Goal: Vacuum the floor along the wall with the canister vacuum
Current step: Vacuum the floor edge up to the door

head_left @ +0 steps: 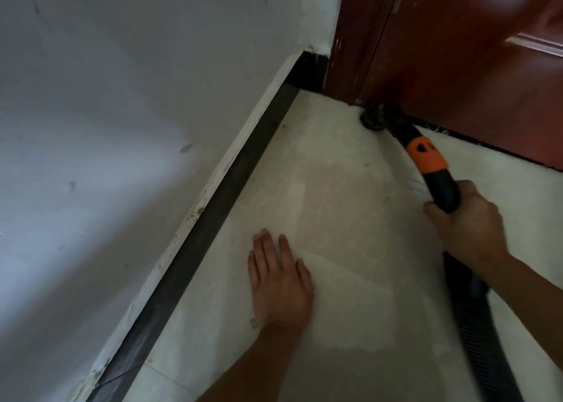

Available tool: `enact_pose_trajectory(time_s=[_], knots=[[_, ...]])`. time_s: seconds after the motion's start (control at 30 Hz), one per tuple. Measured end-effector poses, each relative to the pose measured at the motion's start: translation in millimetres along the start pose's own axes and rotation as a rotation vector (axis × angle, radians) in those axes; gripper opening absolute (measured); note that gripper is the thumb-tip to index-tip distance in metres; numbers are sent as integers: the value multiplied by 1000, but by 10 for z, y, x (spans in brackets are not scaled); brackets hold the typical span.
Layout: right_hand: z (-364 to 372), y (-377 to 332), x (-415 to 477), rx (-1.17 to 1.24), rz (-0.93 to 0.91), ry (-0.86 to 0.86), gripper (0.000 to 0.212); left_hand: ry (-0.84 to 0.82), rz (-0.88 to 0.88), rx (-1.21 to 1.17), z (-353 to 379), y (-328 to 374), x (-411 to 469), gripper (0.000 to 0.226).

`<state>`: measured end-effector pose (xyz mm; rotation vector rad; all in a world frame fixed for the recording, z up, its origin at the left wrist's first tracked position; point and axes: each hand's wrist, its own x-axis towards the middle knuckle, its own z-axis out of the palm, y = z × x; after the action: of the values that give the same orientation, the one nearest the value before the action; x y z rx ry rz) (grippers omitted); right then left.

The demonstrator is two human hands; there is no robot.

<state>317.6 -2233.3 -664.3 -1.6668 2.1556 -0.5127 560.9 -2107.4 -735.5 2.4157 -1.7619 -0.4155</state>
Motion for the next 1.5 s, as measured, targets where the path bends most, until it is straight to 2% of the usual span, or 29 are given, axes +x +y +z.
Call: enact_pose_trajectory(time_s=[0.1, 0.27, 0.43, 0.53, 0.63, 0.77, 0.83, 0.93, 1.17, 1.27, 1.4, 1.5], knots=[[149, -264, 118, 126, 7, -70, 26, 7, -1, -25, -22, 16, -4, 62], [159, -284, 104, 222, 22, -125, 23, 5, -3, -26, -25, 9, -13, 59], [402, -587, -15, 342, -60, -331, 22, 34, 4, -48, -31, 33, 0, 59], [479, -741, -75, 429, -57, -353, 20, 49, 10, -35, -3, 13, 10, 58], [378, -592, -360, 426, -88, -425, 24, 48, 8, -25, 28, -16, -11, 58], [237, -309, -801, 336, -142, -615, 19, 96, 6, -54, 31, 2, -5, 52], [240, -243, -824, 312, -133, -561, 18, 105, 14, -54, 44, 1, -6, 50], [200, -188, -640, 254, -91, -323, 21, 110, 16, -38, 67, -23, -2, 51], [49, -401, -63, -304, -282, -39, 35, 123, 21, -22, 87, -32, -12, 53], [26, -505, 67, -451, -281, 51, 34, 130, 28, -32, 72, -15, -15, 55], [-197, -141, 4, -455, -220, 66, 35, 113, 37, -16, 79, -39, -18, 57], [-436, 229, -110, -401, -94, 103, 35, 109, 36, -18, 82, -47, -6, 57]])
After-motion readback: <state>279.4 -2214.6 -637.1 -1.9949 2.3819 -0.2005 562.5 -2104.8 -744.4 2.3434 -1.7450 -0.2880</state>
